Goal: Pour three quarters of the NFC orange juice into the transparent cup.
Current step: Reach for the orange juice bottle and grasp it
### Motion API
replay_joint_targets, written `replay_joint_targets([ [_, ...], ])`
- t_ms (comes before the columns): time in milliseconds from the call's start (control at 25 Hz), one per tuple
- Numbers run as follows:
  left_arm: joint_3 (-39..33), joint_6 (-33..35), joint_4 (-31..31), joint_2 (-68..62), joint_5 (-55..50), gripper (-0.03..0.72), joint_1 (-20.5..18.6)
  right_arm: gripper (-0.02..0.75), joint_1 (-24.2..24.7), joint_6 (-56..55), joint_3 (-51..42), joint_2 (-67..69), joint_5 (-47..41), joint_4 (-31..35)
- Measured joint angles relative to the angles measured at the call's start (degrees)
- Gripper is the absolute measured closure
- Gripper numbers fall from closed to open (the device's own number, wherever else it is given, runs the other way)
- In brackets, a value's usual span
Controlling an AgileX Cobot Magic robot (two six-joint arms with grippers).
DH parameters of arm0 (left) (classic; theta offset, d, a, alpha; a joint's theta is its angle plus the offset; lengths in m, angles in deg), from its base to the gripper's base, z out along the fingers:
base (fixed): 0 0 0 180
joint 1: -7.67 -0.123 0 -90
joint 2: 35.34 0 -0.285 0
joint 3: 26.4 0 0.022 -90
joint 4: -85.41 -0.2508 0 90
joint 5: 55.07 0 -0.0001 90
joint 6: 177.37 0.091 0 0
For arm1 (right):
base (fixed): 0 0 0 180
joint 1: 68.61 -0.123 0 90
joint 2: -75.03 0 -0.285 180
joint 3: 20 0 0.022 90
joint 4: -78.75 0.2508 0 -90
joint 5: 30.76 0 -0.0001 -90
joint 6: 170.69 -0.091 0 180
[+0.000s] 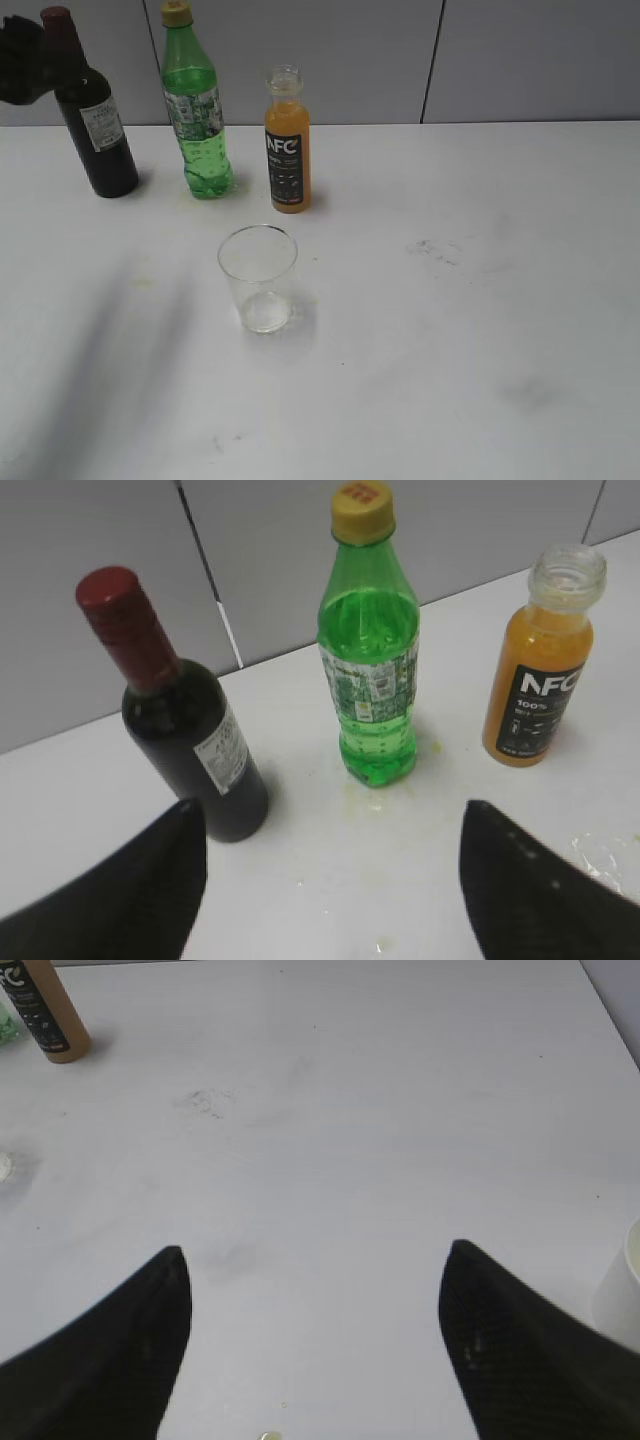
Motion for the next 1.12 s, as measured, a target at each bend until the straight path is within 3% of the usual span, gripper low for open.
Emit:
replay_joint_targets([
  [120,3.2,5.9,5.2,-2.0,-1.3,0.092,-1.2,0.146,0.0,-0.4,0.0,0.0,0.0,0.0],
  [280,5.7,19.3,18.9,-4.6,-4.2,0.094,-5.8,0.146,0.0,-0.4,0.0,0.0,0.0,0.0],
  [360,6.5,30.3,31.8,-6.3,-8.3,0.094,-8.9,0.146,0.0,-0.4,0.0,0.0,0.0,0.0],
  [480,7.1,54.5,57.3,-10.0,-20.2,0.094,-14.3,0.146,0.0,-0.4,0.0,0.0,0.0,0.0],
  [600,7.1,74.0,71.8,-14.4,-31.5,0.097,-17.9,0.146,0.0,-0.4,0.0,0.0,0.0,0.0],
  [760,7.1,88.6,75.7,-18.9,-33.9,0.103,-17.7,0.146,0.0,-0.5,0.0,0.0,0.0,0.0],
  [960,7.1,96.2,82.7,-24.5,-34.3,0.097,-15.0,0.146,0.0,-0.6,0.0,0.0,0.0,0.0],
  [1120,7.1,101.3,87.4,-28.5,-29.1,0.095,-9.6,0.146,0.0,-0.7,0.0,0.0,0.0,0.0],
])
